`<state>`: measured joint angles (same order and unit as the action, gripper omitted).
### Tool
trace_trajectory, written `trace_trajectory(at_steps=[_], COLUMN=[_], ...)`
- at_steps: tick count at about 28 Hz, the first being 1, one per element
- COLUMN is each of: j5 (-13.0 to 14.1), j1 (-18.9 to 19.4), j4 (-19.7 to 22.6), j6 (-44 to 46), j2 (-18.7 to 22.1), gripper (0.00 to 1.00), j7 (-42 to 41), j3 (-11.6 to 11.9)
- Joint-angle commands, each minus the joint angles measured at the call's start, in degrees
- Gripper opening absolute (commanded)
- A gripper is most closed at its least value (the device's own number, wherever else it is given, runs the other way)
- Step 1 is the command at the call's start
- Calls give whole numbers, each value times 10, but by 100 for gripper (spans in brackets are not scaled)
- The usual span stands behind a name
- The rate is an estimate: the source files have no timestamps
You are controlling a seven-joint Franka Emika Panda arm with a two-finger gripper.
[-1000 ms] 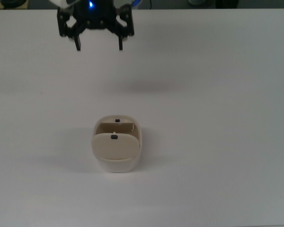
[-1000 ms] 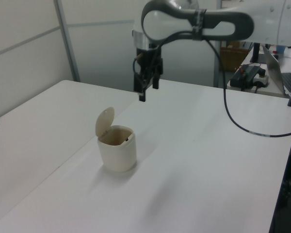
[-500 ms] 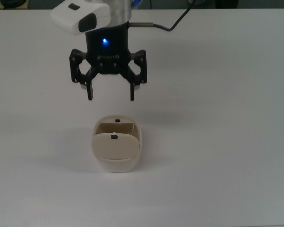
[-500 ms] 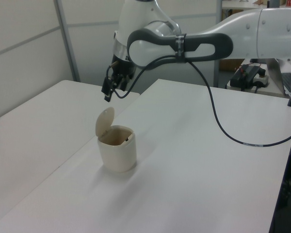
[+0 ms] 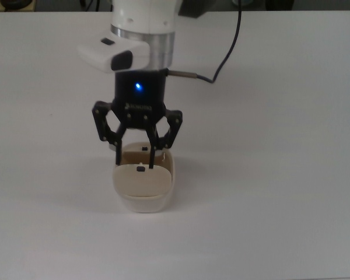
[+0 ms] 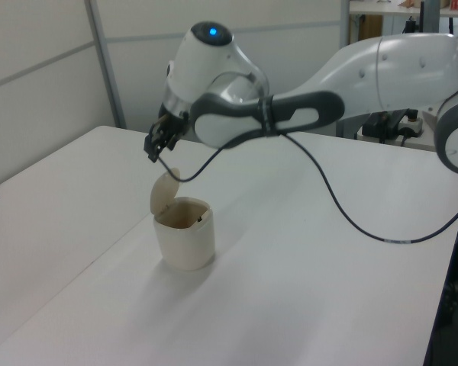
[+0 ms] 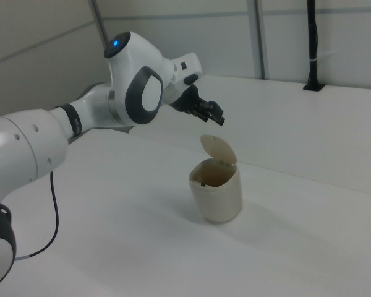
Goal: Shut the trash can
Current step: 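Push the open lid down with the gripper fingertips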
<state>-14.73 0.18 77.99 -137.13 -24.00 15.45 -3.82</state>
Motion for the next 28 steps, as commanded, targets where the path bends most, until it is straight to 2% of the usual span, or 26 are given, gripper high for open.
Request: trace_trajectory(at_steps=[1, 7, 16, 22, 28], j5=[-35, -35, -35, -21, 24], j1=[9, 9, 8, 4, 3], j4=[-6, -7, -2, 6, 5], j6=[-29, -30, -21, 48, 127], j2=[-24, -30, -27, -26, -22], gripper=[26, 0, 0, 0, 0], j7=[38, 39, 29, -32, -99], j3=[4, 3, 4, 3, 3])
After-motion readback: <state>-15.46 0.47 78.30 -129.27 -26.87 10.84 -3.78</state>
